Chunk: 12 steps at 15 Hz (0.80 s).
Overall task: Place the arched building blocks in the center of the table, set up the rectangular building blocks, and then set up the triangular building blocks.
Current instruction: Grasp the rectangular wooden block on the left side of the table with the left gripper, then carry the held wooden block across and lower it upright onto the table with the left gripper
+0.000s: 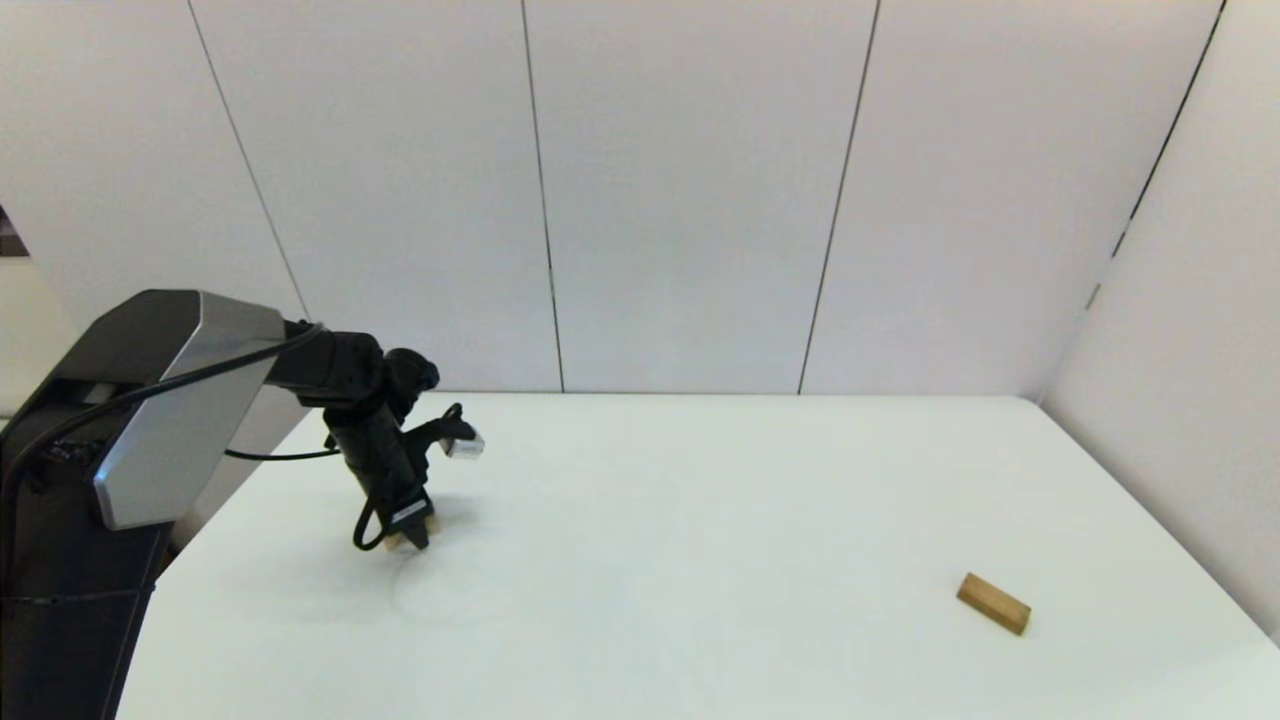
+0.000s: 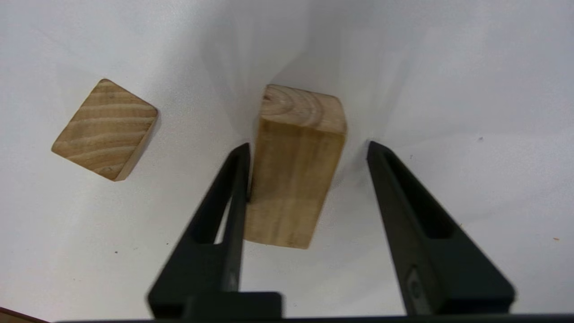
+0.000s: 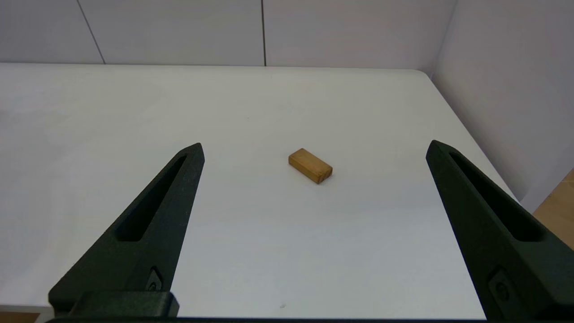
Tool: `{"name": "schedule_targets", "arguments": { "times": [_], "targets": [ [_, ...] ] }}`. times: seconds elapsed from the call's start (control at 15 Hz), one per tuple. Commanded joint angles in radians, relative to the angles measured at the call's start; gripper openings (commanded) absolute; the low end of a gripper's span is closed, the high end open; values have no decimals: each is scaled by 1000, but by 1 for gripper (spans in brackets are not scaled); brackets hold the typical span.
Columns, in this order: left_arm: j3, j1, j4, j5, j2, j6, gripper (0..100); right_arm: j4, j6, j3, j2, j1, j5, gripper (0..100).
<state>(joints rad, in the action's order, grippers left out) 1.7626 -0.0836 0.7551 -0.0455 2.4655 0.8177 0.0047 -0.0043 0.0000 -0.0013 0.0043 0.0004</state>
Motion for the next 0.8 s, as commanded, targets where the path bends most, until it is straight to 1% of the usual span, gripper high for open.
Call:
{"name": "schedule_targets", "arguments": {
  "times": [0.07,0.33,0.47,0.8],
  "targets": [
    [0,1,4,0,-2,3,0,0,0,0,0,0,0,100],
    [14,-1,6,-2,-8,-23,0,0,0,0,0,0,1,100],
    [21,-22,9,-5,-34,-25,0,0,0,0,0,0,0,100],
    [95,-125,24,-51,-100,-17,0,0,0,2,0,0,1,100]
  ]
}}
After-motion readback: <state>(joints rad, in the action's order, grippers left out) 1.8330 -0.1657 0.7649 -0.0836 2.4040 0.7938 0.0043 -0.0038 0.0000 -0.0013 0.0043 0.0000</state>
